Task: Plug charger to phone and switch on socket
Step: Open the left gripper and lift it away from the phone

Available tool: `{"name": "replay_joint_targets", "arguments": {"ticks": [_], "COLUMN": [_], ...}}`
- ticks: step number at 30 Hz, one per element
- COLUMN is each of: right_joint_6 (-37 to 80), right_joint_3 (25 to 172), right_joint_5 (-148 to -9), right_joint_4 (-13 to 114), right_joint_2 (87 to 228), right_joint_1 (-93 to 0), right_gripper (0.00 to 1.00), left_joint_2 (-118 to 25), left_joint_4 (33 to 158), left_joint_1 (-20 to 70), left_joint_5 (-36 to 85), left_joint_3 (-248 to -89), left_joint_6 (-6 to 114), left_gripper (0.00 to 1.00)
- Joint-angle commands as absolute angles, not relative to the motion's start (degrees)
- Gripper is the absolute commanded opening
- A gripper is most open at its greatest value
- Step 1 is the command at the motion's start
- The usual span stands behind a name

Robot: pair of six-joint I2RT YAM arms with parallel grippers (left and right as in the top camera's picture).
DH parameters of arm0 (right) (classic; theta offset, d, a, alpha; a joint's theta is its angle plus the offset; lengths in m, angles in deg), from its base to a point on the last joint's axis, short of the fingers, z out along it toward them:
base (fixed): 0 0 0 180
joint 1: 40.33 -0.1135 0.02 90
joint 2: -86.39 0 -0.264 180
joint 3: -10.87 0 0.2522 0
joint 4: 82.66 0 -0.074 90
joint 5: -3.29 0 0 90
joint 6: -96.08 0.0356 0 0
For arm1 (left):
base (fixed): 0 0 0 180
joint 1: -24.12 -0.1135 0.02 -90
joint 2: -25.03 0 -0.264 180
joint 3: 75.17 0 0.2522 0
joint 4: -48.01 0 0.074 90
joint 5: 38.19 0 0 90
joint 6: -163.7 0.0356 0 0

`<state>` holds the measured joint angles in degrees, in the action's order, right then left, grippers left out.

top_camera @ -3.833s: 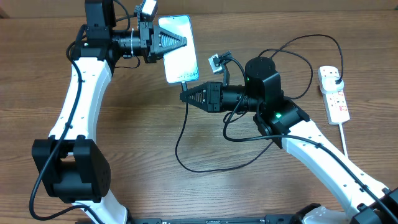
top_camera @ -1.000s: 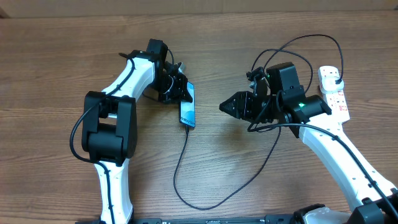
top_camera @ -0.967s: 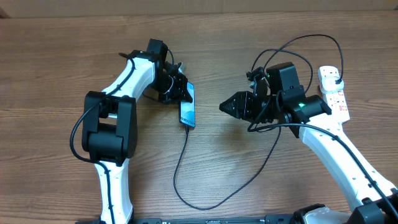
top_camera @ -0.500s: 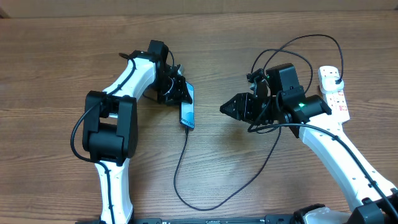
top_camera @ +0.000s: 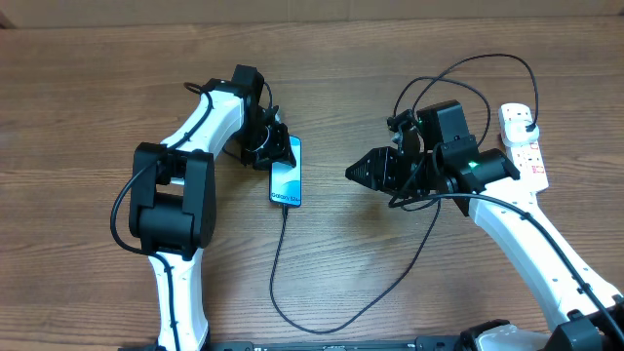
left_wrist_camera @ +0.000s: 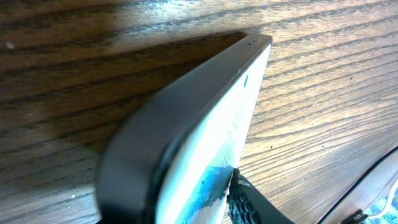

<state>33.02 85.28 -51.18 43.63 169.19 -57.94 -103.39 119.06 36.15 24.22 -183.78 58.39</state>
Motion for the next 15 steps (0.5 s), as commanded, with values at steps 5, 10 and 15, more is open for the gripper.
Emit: {"name": "replay_joint_targets", "arguments": {"ticks": [5, 10, 15], "right_joint_6": [32.6, 32.6, 32.6], "right_joint_3": [85.8, 85.8, 85.8], "right_joint_5": [-51.7, -51.7, -51.7], "right_joint_4": [43.6, 43.6, 43.6], "right_joint_2": [168.1, 168.1, 168.1], "right_joint_1": [-57.7, -57.7, -57.7], "right_gripper": [0.47, 0.47, 0.47], "left_joint_2": [-103.9, -103.9, -103.9], "left_joint_4": [120.2, 120.5, 120.5], "left_joint_1": [36.5, 36.5, 36.5], "left_joint_5": [28.5, 29.8, 32.4], "left_joint_3": [-184.2, -184.2, -184.2], "left_joint_6": [57.9, 57.9, 57.8], "left_gripper": [0.41, 0.42, 0.52]}}
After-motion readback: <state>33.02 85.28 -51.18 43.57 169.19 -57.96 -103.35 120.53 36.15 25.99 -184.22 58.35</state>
